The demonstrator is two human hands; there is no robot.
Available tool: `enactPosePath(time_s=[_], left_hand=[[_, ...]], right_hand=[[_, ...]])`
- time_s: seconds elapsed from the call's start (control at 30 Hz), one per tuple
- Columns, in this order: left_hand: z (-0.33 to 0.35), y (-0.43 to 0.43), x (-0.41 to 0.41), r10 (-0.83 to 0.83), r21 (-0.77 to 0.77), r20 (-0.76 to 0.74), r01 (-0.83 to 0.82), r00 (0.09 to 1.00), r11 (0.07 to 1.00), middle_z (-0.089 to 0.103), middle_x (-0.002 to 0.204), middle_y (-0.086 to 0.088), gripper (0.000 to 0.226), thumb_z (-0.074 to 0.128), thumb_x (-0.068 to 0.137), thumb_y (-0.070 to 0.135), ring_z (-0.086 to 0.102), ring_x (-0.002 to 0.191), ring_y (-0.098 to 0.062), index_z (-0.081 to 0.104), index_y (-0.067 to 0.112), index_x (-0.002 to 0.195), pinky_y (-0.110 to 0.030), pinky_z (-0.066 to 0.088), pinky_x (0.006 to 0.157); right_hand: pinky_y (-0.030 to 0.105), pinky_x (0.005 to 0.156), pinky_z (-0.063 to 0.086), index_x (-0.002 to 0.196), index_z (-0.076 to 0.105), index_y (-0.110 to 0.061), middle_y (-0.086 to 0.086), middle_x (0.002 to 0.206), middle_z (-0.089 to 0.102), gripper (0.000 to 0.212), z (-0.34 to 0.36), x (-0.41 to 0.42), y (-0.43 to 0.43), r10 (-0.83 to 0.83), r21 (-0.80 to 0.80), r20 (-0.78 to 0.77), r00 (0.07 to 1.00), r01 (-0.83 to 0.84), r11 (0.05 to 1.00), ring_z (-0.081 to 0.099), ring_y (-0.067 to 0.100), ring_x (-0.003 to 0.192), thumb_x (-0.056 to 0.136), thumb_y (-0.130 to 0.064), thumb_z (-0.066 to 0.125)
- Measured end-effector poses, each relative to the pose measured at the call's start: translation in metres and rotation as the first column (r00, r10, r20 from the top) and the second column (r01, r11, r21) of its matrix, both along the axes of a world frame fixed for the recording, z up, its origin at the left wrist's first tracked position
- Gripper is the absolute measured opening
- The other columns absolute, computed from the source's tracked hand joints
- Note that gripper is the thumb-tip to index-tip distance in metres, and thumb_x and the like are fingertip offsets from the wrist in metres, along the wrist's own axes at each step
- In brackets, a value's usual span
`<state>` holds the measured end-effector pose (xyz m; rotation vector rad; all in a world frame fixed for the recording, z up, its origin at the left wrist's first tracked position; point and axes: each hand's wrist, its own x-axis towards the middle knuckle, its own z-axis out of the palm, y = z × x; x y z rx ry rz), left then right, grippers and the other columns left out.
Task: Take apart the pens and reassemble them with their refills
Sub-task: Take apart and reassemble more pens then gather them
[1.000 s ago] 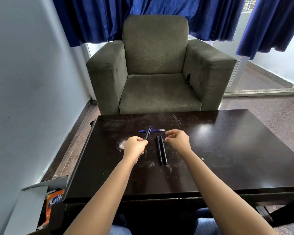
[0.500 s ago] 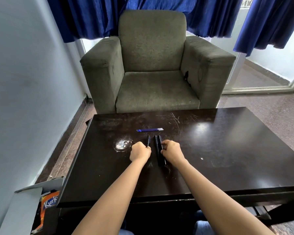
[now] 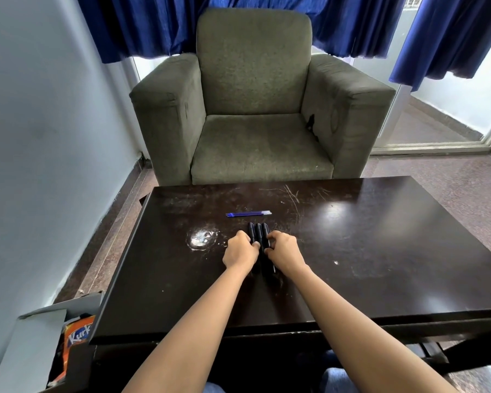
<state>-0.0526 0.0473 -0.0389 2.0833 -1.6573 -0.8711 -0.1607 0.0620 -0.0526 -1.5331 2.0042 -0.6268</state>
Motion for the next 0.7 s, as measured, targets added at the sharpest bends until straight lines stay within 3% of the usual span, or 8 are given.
enactPosePath(time_s=[0.4,0.7], left_hand=[[-0.0014,0.0008,-0.0005,-0.077,-0.028,0.037,0.078,0.996,0.997,0.06,0.121,-0.008,0.028,0.059,0.09,0.022,0.061,0.108,-0.029,0.056,0.017,0.117,-0.036,0.049,0.083],[0.0018,0.0024,0.0,-0.079,-0.026,0.051,0.08,0.996,0.996,0.059,0.123,-0.008,0.029,0.057,0.09,0.017,0.061,0.108,-0.028,0.056,0.016,0.119,-0.034,0.046,0.077]], right_hand=[[0.033,0.082,0.049,0.117,0.062,-0.011,0.016,0.106,0.066,0.036,-0.0023,0.0047,-0.0015,-0.046,-0.021,0.034,0.998,0.047,0.999,0.063,0.03,0.098,0.081,-0.008,0.065],[0.032,0.083,0.05,0.113,0.063,-0.011,0.017,0.108,0.064,0.034,-0.0028,0.0027,-0.002,-0.092,-0.008,0.077,0.993,0.093,0.996,0.063,0.028,0.097,0.08,-0.006,0.066]])
